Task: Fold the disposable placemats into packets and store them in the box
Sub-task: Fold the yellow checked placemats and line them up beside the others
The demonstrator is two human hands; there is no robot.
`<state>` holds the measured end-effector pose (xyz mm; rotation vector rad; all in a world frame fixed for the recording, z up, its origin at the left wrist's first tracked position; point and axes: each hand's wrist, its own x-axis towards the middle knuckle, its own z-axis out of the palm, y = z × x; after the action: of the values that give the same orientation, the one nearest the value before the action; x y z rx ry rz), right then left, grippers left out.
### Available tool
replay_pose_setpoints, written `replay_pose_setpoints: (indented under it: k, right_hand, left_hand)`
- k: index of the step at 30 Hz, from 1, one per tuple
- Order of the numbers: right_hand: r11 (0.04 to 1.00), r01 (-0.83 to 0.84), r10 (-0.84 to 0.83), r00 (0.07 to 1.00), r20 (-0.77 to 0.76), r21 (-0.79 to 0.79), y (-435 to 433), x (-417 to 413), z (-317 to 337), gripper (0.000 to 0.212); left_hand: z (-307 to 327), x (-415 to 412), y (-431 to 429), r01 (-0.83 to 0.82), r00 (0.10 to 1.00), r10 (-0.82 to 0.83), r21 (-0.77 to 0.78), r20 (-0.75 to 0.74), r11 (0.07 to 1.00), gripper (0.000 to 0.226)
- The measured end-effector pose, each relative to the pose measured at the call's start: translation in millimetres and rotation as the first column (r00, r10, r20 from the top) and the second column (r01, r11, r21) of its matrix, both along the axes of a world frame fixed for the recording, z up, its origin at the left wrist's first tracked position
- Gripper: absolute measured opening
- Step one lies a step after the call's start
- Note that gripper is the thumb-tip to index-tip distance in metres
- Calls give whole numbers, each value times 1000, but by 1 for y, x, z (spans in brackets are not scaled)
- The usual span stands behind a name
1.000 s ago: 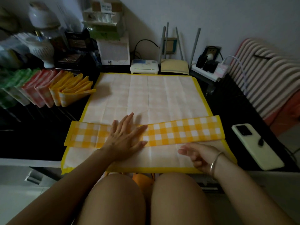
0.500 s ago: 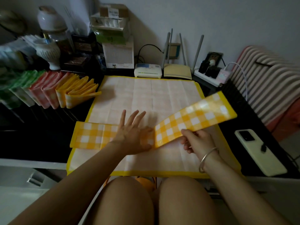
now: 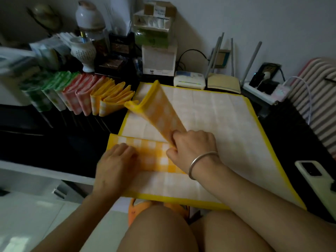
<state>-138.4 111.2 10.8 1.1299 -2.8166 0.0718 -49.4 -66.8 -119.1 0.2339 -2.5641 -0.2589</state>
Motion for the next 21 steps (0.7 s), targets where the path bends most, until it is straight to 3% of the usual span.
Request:
replay_pose_setpoints:
  k: [3,5,7,9,11,12,14,16,19,21]
  right_hand:
    - [976,-138,142,990,-12,172,-26,3,-13,24]
    - [923,-222,243,970,-26,314,-40,3,-25,26]
    - [867,-275,318,947,-37,415,-48,3,-36,25]
    - [828,-306,364,930,-37,470,-53,2,-46,23]
    - [799,-330,390,921,-15,502,-56,-1,-53,23]
    - [788,-340,399,917,-7,513,-55,-3,-55,24]
    - [764,-367,428,904,10,531,-56,-9,-60,27]
    - [754,-404,442,895,54,519,-52,-12,-59,27]
    - [879,-392,364,920,148,273,-44,-20,-64,38]
    - [942,-335,336,940,63,-35,-38,-29,-78,35]
  left_hand:
    - [-4,23,-33,-57,998,52,232,28,971,18]
    - [-1,25,-42,-106,994,92,452,54,886,16]
    - [9,20,-49,-206,979,155,640,136,741,23]
    - [23,17,-51,-265,963,182,803,196,534,42]
    - [37,15,-50,-268,962,151,892,228,364,61]
    - [41,13,-49,-276,961,134,897,244,347,70]
    - [39,12,-52,-311,951,138,847,278,431,77]
    - [32,11,-54,-329,944,174,791,279,516,52]
    - [20,11,-52,-308,951,192,751,241,584,26]
    - [16,10,-49,-306,952,220,709,213,635,24]
